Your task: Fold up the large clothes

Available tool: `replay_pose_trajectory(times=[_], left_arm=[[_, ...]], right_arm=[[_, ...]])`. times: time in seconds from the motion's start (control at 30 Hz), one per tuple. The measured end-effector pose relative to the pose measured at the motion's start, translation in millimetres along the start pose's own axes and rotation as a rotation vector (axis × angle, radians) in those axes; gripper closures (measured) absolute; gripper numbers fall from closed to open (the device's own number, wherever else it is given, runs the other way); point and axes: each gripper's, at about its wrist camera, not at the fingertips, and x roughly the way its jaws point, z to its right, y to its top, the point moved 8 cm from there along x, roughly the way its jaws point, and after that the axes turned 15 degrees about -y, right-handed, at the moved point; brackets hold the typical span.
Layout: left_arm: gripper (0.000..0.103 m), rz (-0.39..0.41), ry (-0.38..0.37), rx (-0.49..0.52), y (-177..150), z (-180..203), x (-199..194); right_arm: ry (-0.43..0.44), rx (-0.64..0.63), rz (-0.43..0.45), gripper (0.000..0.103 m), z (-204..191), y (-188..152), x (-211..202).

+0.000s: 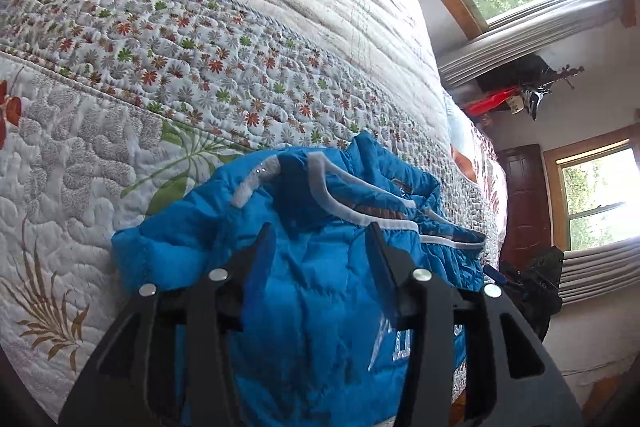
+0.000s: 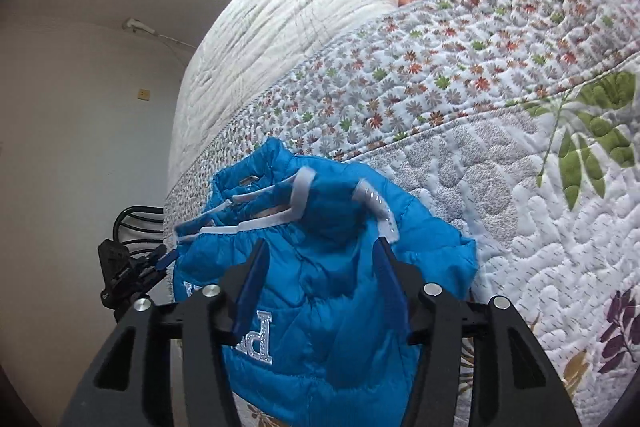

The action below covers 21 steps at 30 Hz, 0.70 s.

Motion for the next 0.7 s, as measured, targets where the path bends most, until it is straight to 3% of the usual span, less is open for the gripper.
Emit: replay_pose_trajectory(times=[0.07,0.17,0.23,0.37,0.43,0.47,0.5,0.57,0.7], left_arm=[[0.057,0.023,0.019,0.030,-2.6,0.8,-14.6],[0.055,0.040,0.158,0.098,-6.1,-12.9,-21.9],[0.055,0.004,0.235,0.132,-12.6,-22.7,-13.8],[0.054,-0.035,0.272,0.189,-20.0,-28.3,8.1],[0.056,-0.041,0.290,0.210,-21.1,-24.7,17.5],[0.066,-0.040,0.304,0.214,-21.1,-22.0,20.9],[0.084,-0.038,0.311,0.226,-20.9,-18.8,23.1],[0.092,-0.013,0.300,0.249,-19.8,-7.6,21.1],[0.095,0.100,0.240,0.278,-4.9,18.1,-0.1]], right_arm=[[0.004,-0.031,0.004,0.048,-1.5,-6.9,-8.1],[-0.064,-0.082,-0.009,0.044,-1.0,-16.3,-1.9],[-0.120,-0.110,-0.016,0.044,1.1,-19.7,9.1],[-0.177,-0.155,-0.028,0.044,-2.2,-23.6,31.3],[-0.235,-0.190,-0.017,0.072,-6.0,-23.6,37.7],[-0.262,-0.209,-0.011,0.079,-8.3,-23.2,38.5],[-0.279,-0.222,0.002,0.086,-10.8,-22.2,37.0],[-0.274,-0.238,0.030,0.090,-14.6,-19.5,26.7],[-0.232,-0.227,0.090,0.092,-18.8,-7.9,-1.2]])
